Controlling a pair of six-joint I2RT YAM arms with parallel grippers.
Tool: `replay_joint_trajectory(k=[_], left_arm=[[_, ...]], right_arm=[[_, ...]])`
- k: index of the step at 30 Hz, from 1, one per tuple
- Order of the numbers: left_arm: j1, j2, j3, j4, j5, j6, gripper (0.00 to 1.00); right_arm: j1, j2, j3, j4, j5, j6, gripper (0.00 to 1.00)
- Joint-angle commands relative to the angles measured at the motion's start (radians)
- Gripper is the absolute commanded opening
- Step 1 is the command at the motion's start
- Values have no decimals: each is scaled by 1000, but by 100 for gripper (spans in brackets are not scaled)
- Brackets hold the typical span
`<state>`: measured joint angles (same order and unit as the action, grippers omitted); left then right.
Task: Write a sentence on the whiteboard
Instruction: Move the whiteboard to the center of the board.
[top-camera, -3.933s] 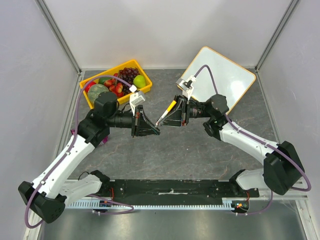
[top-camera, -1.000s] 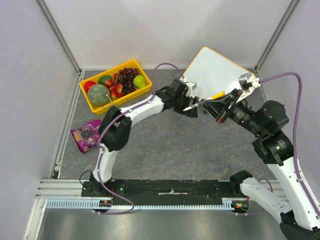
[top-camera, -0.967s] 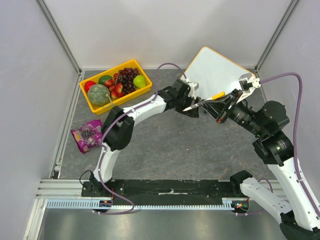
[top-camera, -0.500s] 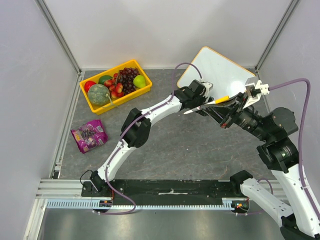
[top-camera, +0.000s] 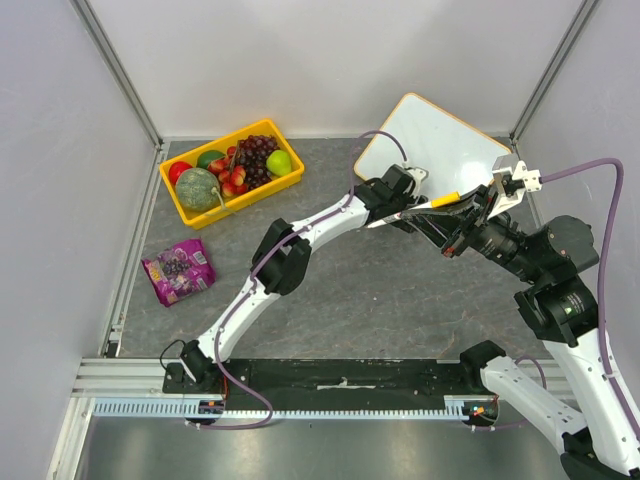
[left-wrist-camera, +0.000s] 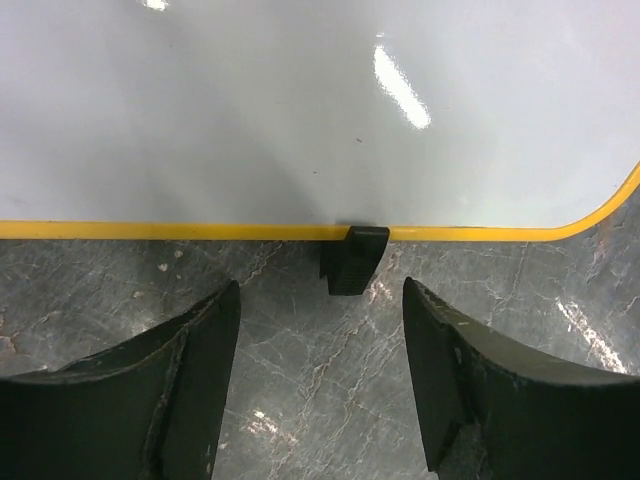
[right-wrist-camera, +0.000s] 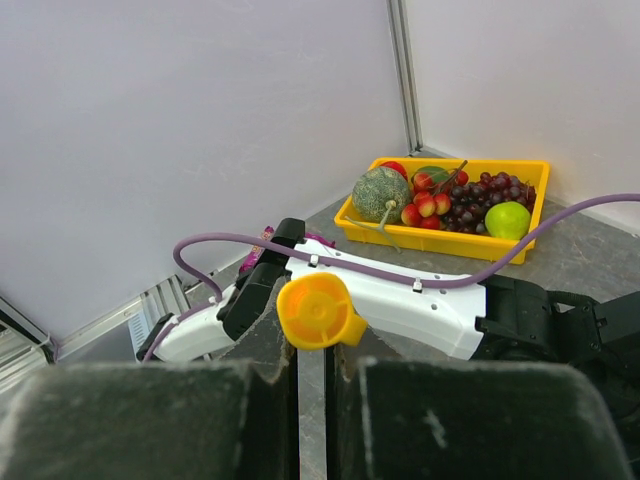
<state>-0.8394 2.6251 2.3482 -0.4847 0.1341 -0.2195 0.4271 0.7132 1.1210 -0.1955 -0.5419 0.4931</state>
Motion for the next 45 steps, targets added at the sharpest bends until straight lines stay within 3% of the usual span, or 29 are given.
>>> replay_joint_trajectory(k=[1,11,15,19,20,28,45], left_arm=[[-13,36,48,37,-13,-12,70],[-36,107,106,55,-59,-35,52],[-36,96,91,47,-76,-34,34],[-36,52,33,46,-96,-15,4],[-36,32,-1,54,-102,-14,2],[-36,-111,-232,89,-116,-12,2],[-110,-554,-1019,336,-246,-144,2]], right_arm=[[-2,-1,33,33,-6,-14,0],[-2,6,26,31,2,-18,0],[-2,9,25,28,3,-19,0],[-1,14,26,31,2,-16,0],[-1,18,29,28,-1,-14,0],[-1,32,31,36,-10,-7,0],[-1,42,2,64,-38,35,0]])
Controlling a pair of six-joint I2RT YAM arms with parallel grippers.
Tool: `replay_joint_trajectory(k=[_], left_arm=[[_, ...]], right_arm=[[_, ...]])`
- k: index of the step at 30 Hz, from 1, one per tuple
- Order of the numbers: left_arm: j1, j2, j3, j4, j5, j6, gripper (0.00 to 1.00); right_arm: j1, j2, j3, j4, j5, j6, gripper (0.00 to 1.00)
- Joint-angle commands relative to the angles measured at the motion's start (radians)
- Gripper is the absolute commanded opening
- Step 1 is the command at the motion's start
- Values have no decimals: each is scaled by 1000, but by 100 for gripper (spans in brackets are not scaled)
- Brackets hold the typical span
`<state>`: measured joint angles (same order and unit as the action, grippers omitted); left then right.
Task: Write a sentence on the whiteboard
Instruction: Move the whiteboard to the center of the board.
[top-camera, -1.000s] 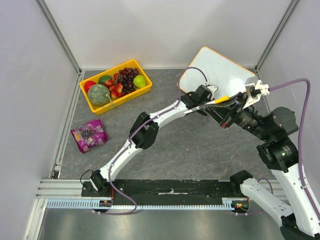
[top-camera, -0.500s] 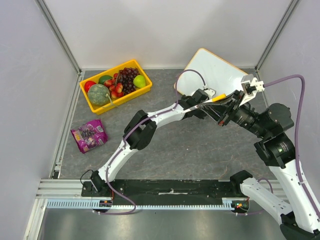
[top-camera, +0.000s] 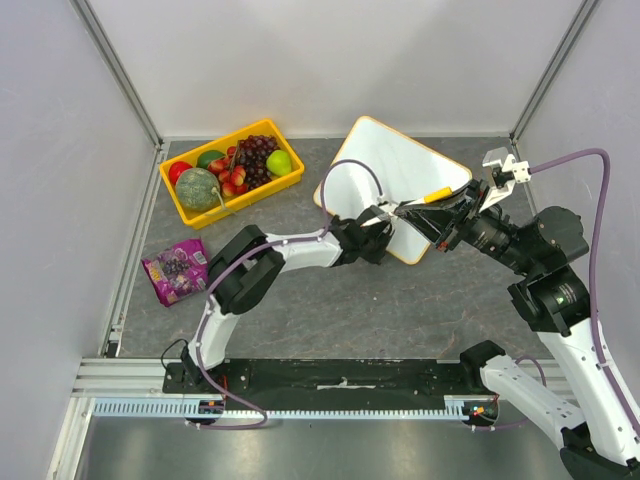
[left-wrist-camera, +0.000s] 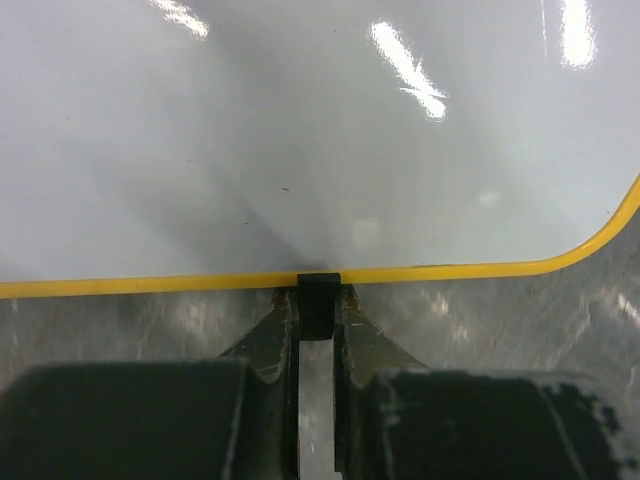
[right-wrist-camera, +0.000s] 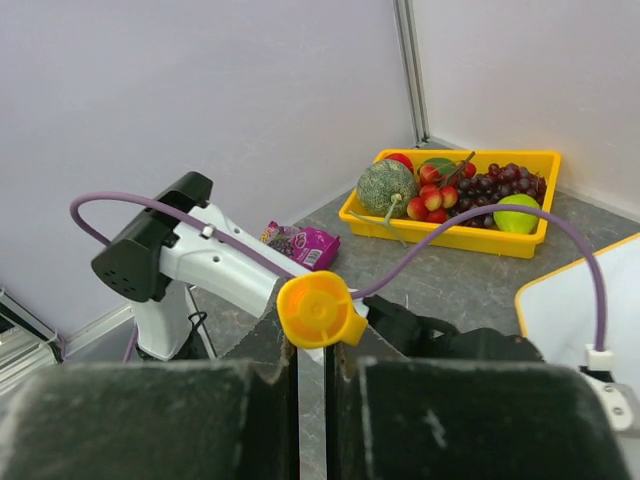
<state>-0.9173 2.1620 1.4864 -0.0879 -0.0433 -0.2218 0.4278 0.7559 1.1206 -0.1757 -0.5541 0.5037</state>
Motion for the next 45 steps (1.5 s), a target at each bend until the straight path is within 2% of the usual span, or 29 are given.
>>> replay_joint_trajectory(k=[1,7,14,21,26,27,31,33,34,36,45], left_arm=[[-41,-115,-202,-52,-78,-163,2],[-127,-251,-408,-39,-138,-281,2],[-265,-353,-538,-105,-217,-457,2],[-425,-387,-549,-259,-309,-666,2],[-483,-363,-490,-300,-317,-717,2],[-488,-351,-471,-306,-316,-717,5],[-496,-308,-410,-316,-311,-709,41],[-499,-295,-391,-316,-311,-705,54],[-497,-289,-384,-314,-313,-700,58],[-499,-277,-368,-311,-313,-688,61],[-497,-180,-236,-291,-294,-605,61]], right_arm=[[-3,2,2,45,-29,27,0],[-3,2,-24,74,-55,65,0],[-1,-21,-44,82,-70,91,0],[-1,-36,-64,82,-67,105,0],[-1,-36,-68,82,-69,111,0],[-1,-39,-71,82,-69,110,0],[-1,-44,-73,81,-67,111,0],[-3,-46,-74,82,-66,110,0],[-1,-46,-73,78,-66,108,0],[-1,-47,-74,76,-64,107,0],[-3,-47,-79,68,-56,96,0]])
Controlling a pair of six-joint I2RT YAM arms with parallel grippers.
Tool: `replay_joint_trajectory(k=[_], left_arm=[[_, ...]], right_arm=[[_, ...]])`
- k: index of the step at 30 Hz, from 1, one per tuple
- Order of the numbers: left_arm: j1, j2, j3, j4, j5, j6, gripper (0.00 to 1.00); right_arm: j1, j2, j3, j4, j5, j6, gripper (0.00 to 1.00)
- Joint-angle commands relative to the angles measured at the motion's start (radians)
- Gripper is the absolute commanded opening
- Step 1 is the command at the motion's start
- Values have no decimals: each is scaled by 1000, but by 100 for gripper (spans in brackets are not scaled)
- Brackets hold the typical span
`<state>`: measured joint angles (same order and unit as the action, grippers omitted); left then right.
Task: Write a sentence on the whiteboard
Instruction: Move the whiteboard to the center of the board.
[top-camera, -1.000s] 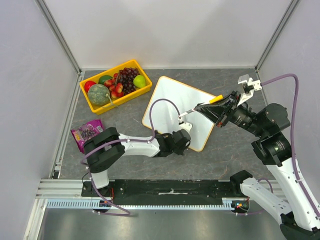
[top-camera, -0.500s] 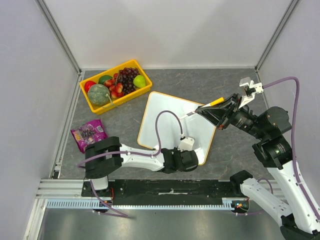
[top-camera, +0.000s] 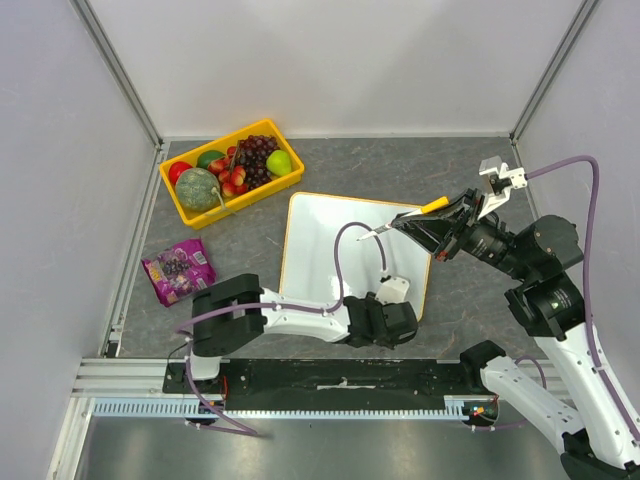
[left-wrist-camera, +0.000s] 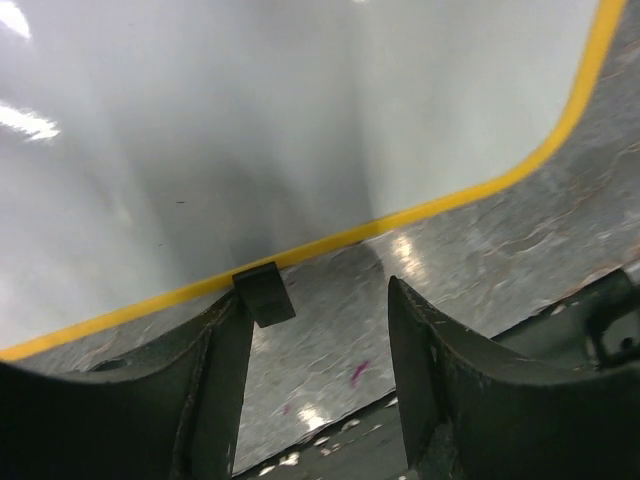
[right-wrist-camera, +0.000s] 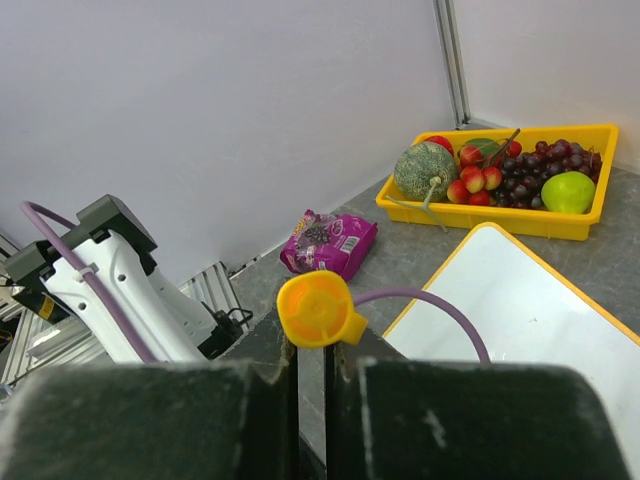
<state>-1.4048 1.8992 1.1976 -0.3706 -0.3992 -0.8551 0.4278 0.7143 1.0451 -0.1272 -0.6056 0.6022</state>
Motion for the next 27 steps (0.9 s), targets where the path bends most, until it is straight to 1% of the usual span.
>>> replay_joint_trajectory(k=[1,7,11,14,18,23,27], left_arm=[[-10,95,68,-8,63,34,61],[-10,141,140,-17,63,64,61],[-11,115,112,-16,68,62,61],[-20,43,63,-16,34,57,64],[-45,-64,7,-19,-13,64,71],[-79,-150,7,-80,-26,59,73],[-92,-209,-10,-129,-39,16,74]], right_arm=[[-1,-6,-2,17,-3,-5,0],[-1,-1,4,12,0,-9,0],[-3,2,9,11,3,-10,0],[0,8,9,15,3,-9,0],[0,19,12,18,9,-7,0],[-1,31,9,24,20,2,0],[-4,36,4,21,33,8,0]])
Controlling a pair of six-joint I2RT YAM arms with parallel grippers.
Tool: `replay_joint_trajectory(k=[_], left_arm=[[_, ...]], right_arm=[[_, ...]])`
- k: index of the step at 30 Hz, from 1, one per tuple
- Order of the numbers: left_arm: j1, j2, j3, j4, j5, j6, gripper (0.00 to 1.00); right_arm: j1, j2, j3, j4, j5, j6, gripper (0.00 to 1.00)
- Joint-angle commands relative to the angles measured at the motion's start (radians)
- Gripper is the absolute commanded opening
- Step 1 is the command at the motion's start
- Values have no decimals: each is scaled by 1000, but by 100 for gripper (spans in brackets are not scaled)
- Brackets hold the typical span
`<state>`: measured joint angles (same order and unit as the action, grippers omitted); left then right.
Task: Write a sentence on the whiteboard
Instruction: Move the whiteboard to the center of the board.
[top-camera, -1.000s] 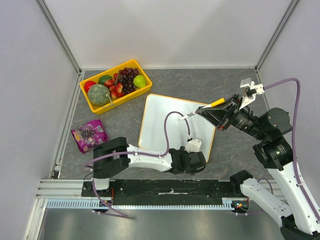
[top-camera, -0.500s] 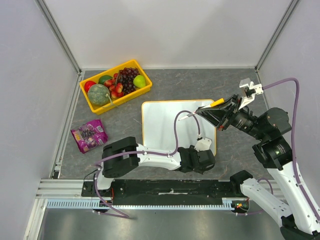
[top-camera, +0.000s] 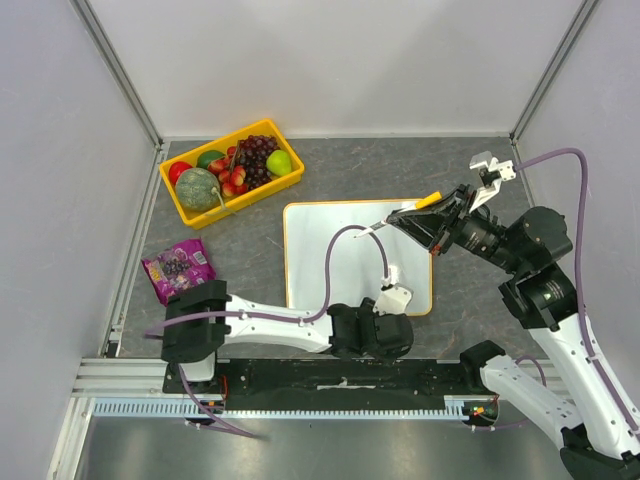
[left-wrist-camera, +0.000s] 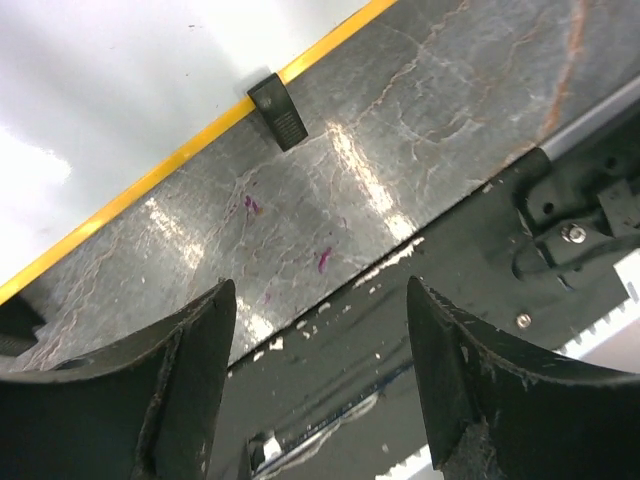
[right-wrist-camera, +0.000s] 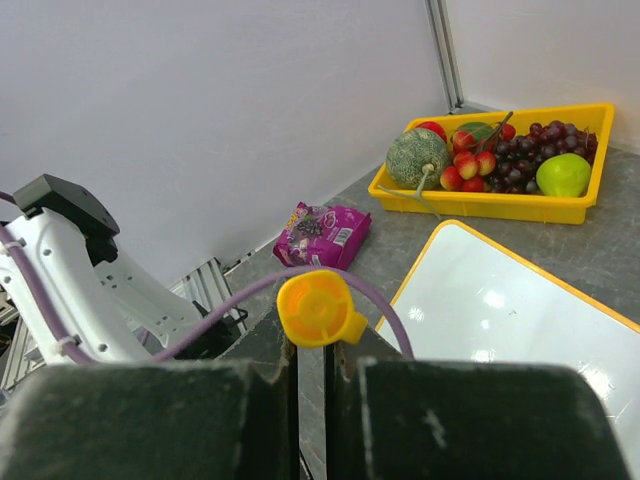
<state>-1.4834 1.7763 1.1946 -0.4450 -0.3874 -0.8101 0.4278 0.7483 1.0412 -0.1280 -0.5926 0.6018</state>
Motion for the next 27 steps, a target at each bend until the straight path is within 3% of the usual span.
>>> replay_joint_trajectory(k=[1,12,20,27], left_arm=[[-14,-101,-21,-67,-60,-43,75],[-14,-235,-153,-402,-206,-352,64],[5,-186,-214,-399,-220,-471,56],[54,-141,-265,-203,-192,-391,53]], right_arm=[[-1,2,5,21,19,10,0],[-1,14,-17,22,24,29,0],[0,16,-35,28,19,32,0],[-3,14,-43,28,17,29,0]])
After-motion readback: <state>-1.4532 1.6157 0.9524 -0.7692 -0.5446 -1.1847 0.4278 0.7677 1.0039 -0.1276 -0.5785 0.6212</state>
